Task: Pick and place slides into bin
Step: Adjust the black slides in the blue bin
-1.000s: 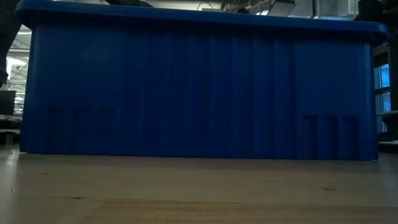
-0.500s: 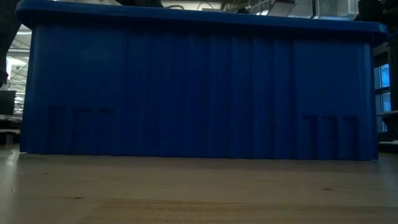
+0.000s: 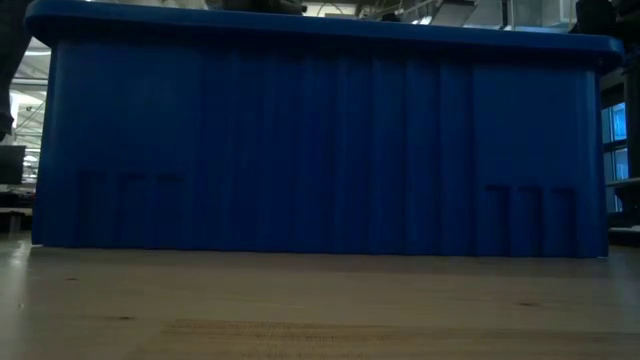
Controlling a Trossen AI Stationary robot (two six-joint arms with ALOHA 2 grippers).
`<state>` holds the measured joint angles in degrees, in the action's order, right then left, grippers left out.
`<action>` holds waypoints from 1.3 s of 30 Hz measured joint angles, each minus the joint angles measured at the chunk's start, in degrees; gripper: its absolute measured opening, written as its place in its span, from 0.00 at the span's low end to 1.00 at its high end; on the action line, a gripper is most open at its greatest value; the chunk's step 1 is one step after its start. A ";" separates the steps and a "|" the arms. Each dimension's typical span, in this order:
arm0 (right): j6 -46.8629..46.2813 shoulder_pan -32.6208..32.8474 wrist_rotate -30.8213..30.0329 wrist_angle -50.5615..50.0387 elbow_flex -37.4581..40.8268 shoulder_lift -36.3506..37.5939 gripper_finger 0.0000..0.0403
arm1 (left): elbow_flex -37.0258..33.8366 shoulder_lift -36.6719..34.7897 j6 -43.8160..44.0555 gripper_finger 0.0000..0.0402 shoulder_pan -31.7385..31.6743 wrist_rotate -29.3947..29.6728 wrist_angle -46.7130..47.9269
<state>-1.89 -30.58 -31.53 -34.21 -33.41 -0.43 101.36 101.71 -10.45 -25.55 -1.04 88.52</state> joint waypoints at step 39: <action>0.42 -0.01 0.02 0.03 0.00 0.02 0.81 | -19.45 -1.42 11.74 0.48 4.52 3.99 -16.92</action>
<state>-1.48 -30.58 -31.51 -34.17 -33.41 -0.40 81.91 100.29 1.29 -21.03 2.95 71.60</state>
